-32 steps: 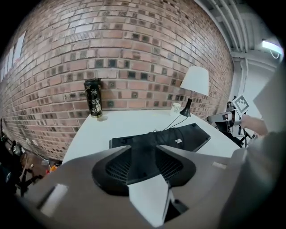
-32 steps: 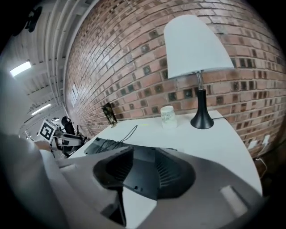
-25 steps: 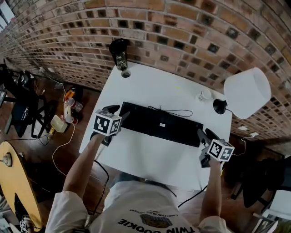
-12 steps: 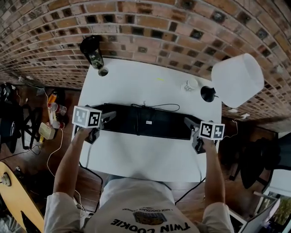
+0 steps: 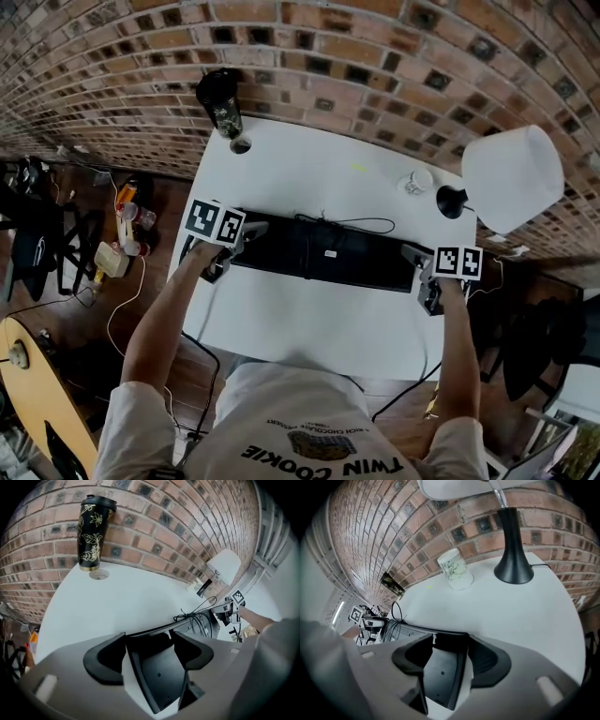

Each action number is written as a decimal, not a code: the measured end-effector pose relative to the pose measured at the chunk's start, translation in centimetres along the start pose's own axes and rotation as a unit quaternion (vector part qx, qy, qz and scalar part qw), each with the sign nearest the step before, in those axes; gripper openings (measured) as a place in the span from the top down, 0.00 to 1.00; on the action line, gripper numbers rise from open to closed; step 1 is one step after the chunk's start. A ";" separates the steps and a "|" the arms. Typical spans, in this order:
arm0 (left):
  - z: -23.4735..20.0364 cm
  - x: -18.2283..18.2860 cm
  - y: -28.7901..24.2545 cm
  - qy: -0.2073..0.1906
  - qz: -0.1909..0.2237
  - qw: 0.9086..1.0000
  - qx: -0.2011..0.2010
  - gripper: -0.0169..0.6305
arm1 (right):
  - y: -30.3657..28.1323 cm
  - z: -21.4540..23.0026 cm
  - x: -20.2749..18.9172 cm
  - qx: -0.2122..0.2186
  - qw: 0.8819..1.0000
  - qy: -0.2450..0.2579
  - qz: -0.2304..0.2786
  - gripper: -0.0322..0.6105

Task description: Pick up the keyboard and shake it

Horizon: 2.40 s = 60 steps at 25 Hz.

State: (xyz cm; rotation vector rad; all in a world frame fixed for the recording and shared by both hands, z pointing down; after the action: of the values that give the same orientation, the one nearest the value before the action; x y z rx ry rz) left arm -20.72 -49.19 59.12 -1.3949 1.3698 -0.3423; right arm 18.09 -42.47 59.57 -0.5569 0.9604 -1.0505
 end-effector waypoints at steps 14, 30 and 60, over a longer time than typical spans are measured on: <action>0.6 0.2 1.3 -0.004 0.095 0.995 0.026 0.52 | 1.8 -1.0 0.2 -0.014 0.996 0.031 0.088 0.61; 5.4 -2.1 9.6 -0.127 0.189 0.966 0.124 0.53 | 8.4 -5.1 -2.0 -0.030 0.966 0.173 0.189 0.61; 10.6 -12.7 14.1 -0.329 0.104 0.891 0.295 0.62 | 13.1 -7.4 -12.5 -0.227 0.828 0.491 0.145 0.62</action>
State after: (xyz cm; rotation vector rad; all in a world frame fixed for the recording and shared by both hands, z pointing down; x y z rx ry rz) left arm -23.21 -29.77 49.71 -0.7343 0.7415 -0.1011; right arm 15.62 -25.30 50.58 -0.1919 2.1777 -0.7961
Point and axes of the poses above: the fingertips, and each gripper's own axes: y backward along the fingers, z to its right, x out of its top, the point moved 1 cm from there along y, backward along the fingers, and after that the axes turned 3 degrees about x, right-handed, at the moved point
